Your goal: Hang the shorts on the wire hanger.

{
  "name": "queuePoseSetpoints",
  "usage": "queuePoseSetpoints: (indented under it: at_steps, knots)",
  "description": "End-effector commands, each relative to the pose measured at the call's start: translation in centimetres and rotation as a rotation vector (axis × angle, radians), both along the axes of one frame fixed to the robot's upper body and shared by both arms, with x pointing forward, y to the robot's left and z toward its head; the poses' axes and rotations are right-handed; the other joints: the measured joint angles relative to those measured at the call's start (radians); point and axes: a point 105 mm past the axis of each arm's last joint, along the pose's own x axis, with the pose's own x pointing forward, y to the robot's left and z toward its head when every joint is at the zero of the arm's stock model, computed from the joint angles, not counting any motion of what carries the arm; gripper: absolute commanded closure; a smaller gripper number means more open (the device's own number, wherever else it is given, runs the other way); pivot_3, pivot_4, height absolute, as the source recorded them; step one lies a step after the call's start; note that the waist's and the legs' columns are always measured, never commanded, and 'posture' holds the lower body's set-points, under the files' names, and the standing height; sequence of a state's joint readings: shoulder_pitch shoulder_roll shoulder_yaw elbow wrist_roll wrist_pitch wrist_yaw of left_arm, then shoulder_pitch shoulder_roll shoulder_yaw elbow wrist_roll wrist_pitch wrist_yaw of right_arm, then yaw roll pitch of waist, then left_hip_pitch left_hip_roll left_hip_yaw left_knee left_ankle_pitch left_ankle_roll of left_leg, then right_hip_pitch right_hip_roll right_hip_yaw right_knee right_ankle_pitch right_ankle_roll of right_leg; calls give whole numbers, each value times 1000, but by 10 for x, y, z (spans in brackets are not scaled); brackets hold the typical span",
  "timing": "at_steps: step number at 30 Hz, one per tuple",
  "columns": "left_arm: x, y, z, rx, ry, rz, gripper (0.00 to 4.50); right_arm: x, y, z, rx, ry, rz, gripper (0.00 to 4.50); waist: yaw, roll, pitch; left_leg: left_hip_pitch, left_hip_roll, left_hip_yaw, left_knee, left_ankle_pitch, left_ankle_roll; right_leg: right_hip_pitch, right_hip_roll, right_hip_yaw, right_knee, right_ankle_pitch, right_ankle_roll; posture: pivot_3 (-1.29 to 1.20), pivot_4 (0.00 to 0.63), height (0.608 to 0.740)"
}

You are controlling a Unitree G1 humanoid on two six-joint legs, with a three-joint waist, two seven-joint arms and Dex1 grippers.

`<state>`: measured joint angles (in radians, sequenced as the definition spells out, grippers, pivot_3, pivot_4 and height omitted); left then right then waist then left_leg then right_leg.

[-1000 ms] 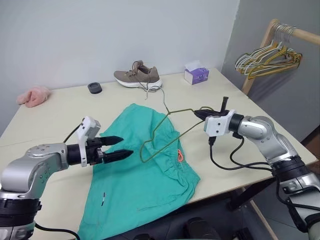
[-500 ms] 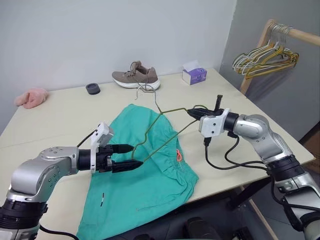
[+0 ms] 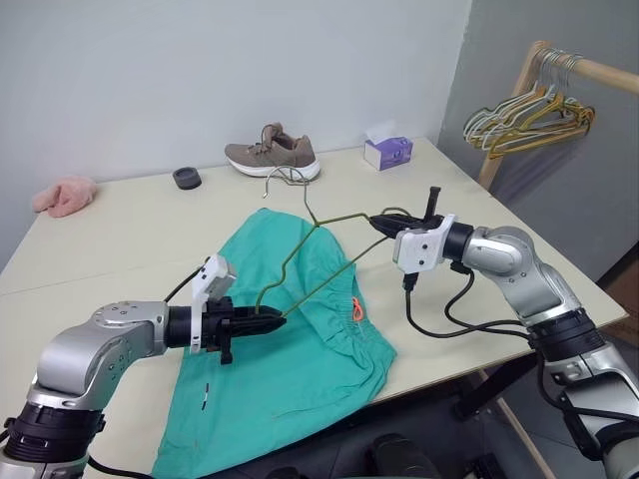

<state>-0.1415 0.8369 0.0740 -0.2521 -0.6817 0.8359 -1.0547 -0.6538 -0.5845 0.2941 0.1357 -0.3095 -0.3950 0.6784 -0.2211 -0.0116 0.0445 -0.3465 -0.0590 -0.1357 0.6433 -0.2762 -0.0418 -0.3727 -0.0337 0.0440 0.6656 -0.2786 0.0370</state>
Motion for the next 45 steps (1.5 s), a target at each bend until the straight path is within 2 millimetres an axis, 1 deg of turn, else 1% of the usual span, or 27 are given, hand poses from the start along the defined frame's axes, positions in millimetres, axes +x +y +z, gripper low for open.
queuePoseSetpoints:
  at_steps: [1, 5, 8, 10, 13, 15, 17, 18, 19, 23, 25, 28, 31, 36, 39, 41, 44, 45]
  knots:
    - [0, 2, 2, -5, -35, -6, 4476, -5, 4, 8, 14, 23, 22, 4500, 0, 0, 0, 0, 0, 0, 0, 0, 0, 0, 0, 0, 0, 0, 0, -238, 0, 740]
    - [1, 8, -2, 28, -52, 1, 4476, -15, 4, -1, -11, 96, 51, 4500, 2, 0, 0, 0, 0, 0, 0, 0, 0, 0, 0, 0, -1, 0, 0, -236, 0, 740]
    - [5, 14, -3, 84, -103, 17, 4500, -23, 0, 1, 23, 193, 57, 3792, 5, 0, 0, 0, 0, -1, 0, 0, 0, 0, 0, 0, 0, 0, 0, -234, 0, 740]
    - [9, 18, -3, 127, -140, 23, 4500, -25, -6, 4, 28, 245, 43, 3114, 8, 0, 0, 0, 0, -1, 0, 0, 0, 0, 0, 0, 0, 0, 0, -234, 0, 740]
    - [13, 26, -4, 195, -195, 29, 4500, -30, -20, 3, 23, 377, 10, 2073, 15, 0, 0, 0, 0, -1, 0, 0, 0, 0, 0, 0, 0, 0, 0, -234, 0, 740]
    - [15, 30, -4, 239, -228, 26, 4500, -36, -29, 2, 26, 482, -12, 1294, 19, 0, 0, 0, 0, 0, 0, -1, 1, 0, 0, 0, -1, 0, 1, -234, 0, 740]
    - [17, 35, -4, 335, -286, -5, 4500, -44, -37, 4, 52, 603, -44, 599, 25, 0, 0, 0, 0, 0, 0, -1, 1, 0, 0, -1, -1, 0, 1, -234, 0, 740]
    - [17, 37, -4, 368, -308, -21, 4500, -47, -40, 5, 62, 633, -59, 215, 26, 0, 0, -1, 0, -1, 0, -1, 1, 0, 0, -1, -1, 0, 1, -234, 0, 740]
    - [17, 37, -3, 392, -326, -38, 4500, -48, -40, 7, 74, 648, -73, 37, 26, 1, 0, -1, 1, -1, 0, -1, 1, 0, 0, -1, -1, 0, 1, -241, 0, 740]
    - [15, 30, 3, 445, -395, -118, 4500, -55, -33, -1, 70, 727, -100, 37, 26, 1, 1, -1, 1, 0, 0, -1, 1, 0, 0, 0, -1, 0, 1, -246, 0, 740]
    - [16, 24, 8, 448, -423, -144, 4500, -55, -27, -10, 44, 755, -122, 37, 26, 1, 1, -1, 1, 0, 0, -1, 1, 0, 0, -1, -1, 0, 1, -247, 0, 740]
    - [16, 14, 16, 438, -454, -175, 4500, -49, -20, -25, -1, 769, -160, 37, 26, 1, 1, -1, 0, 0, 0, -1, 1, 0, 0, -1, -1, 0, 2, -249, 0, 740]
    - [12, 5, 21, 431, -469, -213, 4500, -38, -14, -33, -29, 763, -194, 37, 21, 1, 1, -1, 1, 1, 0, -1, 1, -1, 0, 0, -1, 0, 2, -243, 0, 740]
    - [9, 8, 19, 455, -469, -233, 4500, -33, -15, -42, -110, 785, -201, 37, 23, 2, 1, -1, 0, 0, 0, -1, 1, -1, 0, -1, -1, 0, 2, -236, 0, 740]
    - [8, 10, 17, 463, -466, -237, 4500, -35, -15, -47, -145, 833, -190, 642, 24, 2, 1, -1, 0, 0, 0, -1, 2, -1, 0, -1, -2, 0, 2, -231, 0, 740]
    - [8, 12, 15, 470, -467, -238, 4500, -38, -17, -49, -168, 870, -178, 1280, 24, 2, 1, -1, 1, 0, 0, -1, 2, -1, 0, -1, -2, 0, 2, -230, 0, 740]
    - [8, 14, 14, 472, -467, -237, 4500, -41, -19, -52, -189, 901, -175, 2473, 25, 2, 1, -1, 1, 0, 0, -1, 2, -1, 0, -1, -2, 0, 2, -229, 0, 740]
    - [8, 14, 14, 471, -467, -237, 4500, -41, -19, -54, -195, 905, -177, 2729, 25, 2, 1, -1, 1, 0, 0, -1, 2, -1, 0, -1, -2, 0, 2, -229, 0, 740]
